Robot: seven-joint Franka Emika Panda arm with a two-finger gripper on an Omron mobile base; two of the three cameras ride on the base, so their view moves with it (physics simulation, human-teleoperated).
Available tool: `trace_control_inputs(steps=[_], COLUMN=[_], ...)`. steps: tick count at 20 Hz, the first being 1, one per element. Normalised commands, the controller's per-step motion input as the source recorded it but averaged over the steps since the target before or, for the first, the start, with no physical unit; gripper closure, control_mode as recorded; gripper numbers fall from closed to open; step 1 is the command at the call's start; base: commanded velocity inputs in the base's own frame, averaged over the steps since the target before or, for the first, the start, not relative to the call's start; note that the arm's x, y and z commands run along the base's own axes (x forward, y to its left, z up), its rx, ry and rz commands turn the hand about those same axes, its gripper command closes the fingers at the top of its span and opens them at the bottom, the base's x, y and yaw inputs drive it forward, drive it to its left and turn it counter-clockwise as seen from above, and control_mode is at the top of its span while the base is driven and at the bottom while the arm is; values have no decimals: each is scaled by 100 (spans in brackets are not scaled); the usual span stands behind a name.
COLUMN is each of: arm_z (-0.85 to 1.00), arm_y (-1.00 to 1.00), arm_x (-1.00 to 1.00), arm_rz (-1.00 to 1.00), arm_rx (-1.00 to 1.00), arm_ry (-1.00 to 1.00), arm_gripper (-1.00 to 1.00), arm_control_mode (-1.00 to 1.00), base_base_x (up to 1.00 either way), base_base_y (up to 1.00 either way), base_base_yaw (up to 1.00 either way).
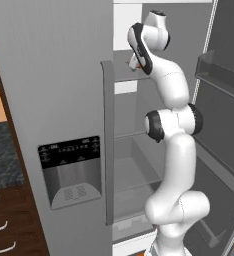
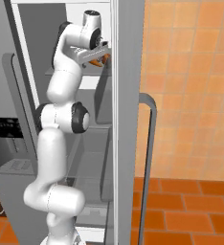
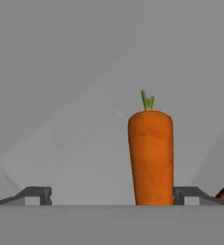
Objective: Place one carrot and one chicken drumstick in each tupperware on the nearby counter, to pack two identical lunches.
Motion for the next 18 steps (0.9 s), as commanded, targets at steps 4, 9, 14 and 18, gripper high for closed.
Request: trace_control_inputs(steps=[4, 9, 14, 18], arm_z=[-89, -60, -95, -54], arm_y=[1, 19, 19, 1], arm_x=[0, -60, -99, -22], arm_rz=[10, 6, 0, -4], arm_rx=[-9, -1, 0, -3], arm_ry=[0, -9, -29, -31], arm_gripper=[-100, -100, -100, -100], arm_control_mode=[-100, -100, -100, -100], base_base_x=[0, 0, 0, 0], base_base_y=[0, 0, 0, 0], base_base_yaw=[0, 0, 0, 0])
